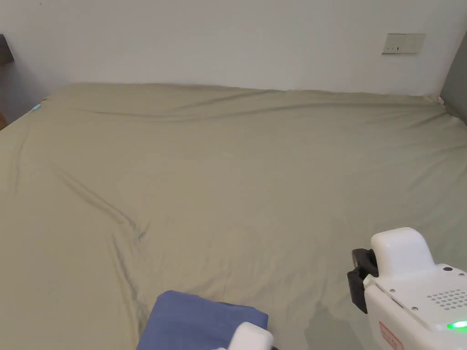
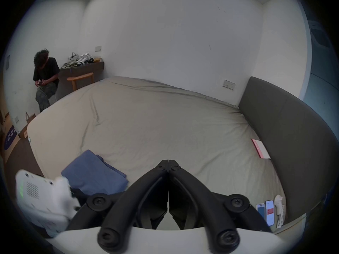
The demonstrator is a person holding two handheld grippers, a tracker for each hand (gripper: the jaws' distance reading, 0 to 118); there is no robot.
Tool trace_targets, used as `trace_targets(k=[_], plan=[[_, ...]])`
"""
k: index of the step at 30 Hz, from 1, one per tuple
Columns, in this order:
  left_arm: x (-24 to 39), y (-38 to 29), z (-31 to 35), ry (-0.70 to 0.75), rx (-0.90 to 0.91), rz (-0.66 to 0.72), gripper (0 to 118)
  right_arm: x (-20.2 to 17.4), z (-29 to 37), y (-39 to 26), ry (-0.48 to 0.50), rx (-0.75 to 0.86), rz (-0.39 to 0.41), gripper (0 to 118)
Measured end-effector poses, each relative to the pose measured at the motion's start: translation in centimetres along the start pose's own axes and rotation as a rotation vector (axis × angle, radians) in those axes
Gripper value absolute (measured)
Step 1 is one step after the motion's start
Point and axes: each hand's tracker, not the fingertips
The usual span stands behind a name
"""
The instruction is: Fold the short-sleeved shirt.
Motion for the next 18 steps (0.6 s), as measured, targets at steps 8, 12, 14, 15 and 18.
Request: trace_targets(k=[8, 12, 14, 15, 18], plan=[[-11.1, 0.6, 7.1, 0.282, 0.166, 0.118, 0, -7.0, -6.1, -2.5, 0.255, -0.079, -0.003, 2], [-15.1, -0.8, 8.0, 0.326, 0.141, 0.200, 0, -10.8, -11.0, -7.1, 0.344, -0.247, 0.018, 2], [-16.5, -1.4, 8.2, 0.336, 0.133, 0.229, 0, -12.0, -12.9, -9.4, 0.385, -0.339, 0.038, 2], [-17.1, -1.6, 8.2, 0.333, 0.126, 0.237, 0, -12.5, -13.7, -10.4, 0.394, -0.394, 0.049, 2], [-18.6, -2.2, 7.7, 0.278, 0.080, 0.293, 0, -13.3, -15.6, -12.7, 0.434, -0.526, 0.060, 1]])
